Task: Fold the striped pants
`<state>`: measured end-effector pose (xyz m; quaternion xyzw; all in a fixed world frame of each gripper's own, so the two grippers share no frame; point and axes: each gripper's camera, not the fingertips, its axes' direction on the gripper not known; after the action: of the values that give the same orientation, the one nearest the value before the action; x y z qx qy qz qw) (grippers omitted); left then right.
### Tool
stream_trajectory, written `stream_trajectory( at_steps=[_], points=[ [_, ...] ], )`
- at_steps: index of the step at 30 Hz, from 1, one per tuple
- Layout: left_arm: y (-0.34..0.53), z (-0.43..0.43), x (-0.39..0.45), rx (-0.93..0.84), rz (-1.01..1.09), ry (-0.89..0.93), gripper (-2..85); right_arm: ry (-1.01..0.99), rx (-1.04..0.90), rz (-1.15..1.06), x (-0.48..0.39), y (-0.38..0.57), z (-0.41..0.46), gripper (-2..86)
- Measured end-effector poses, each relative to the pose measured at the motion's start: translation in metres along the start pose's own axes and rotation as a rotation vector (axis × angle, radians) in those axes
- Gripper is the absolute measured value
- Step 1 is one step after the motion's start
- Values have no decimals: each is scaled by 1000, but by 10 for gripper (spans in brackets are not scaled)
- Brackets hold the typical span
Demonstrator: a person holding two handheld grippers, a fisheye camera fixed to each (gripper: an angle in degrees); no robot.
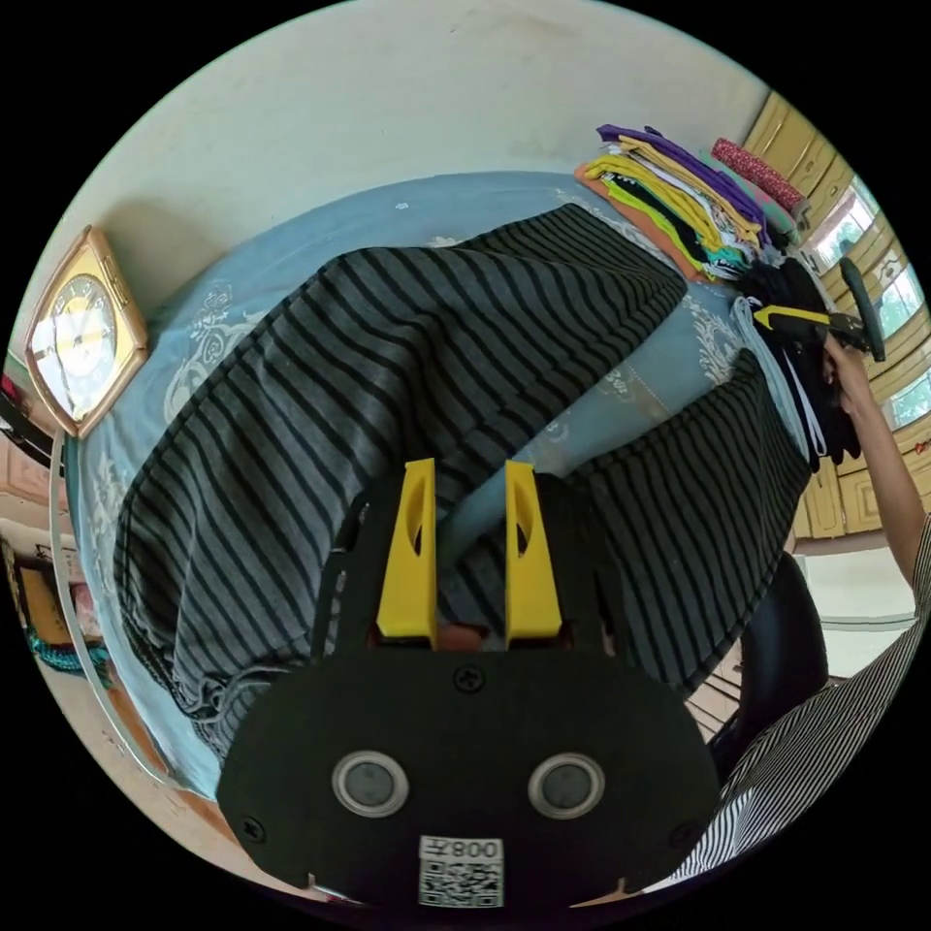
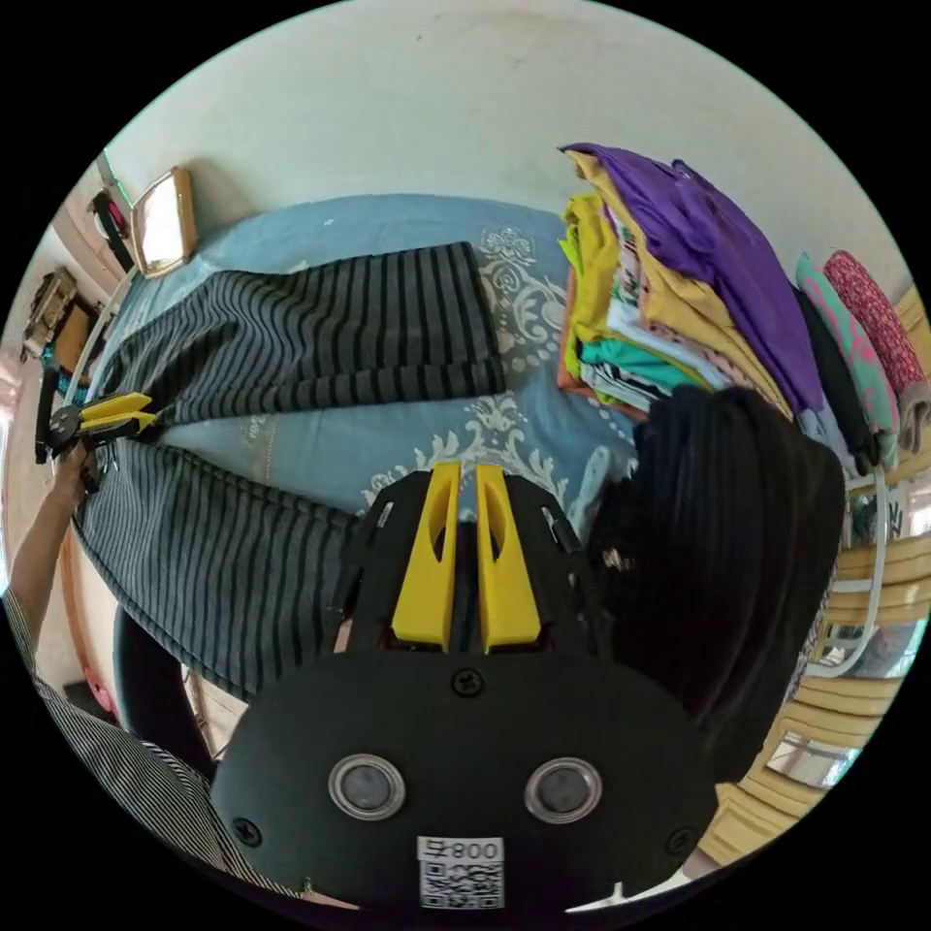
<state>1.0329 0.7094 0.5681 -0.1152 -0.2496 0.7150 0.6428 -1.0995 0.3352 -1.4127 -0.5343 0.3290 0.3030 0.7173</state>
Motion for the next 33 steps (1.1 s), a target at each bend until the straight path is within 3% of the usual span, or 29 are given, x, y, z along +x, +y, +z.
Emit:
stream_trajectory(
  at_steps=[5,12,18,22,26,33],
  points=[
    [-17,41,-15,-149,7,-21,88,-17,-1,-175,-44,-78,30,72],
    [-31,43,-29,-78,-34,97,27,-4,-164,-289,-72,-130,95,44],
    [-22,17,-30,21,-8,191,19,40,-152,-381,-74,-111,78,6],
    [-19,42,-32,-81,8,202,17,23,-232,-354,-55,-78,87,7],
    [-23,38,-43,-43,-45,224,17,-81,-73,-234,-36,-76,63,25],
    [-29,40,-51,-47,-32,193,18,36,-45,-50,-1,-114,70,82]
  ],
)
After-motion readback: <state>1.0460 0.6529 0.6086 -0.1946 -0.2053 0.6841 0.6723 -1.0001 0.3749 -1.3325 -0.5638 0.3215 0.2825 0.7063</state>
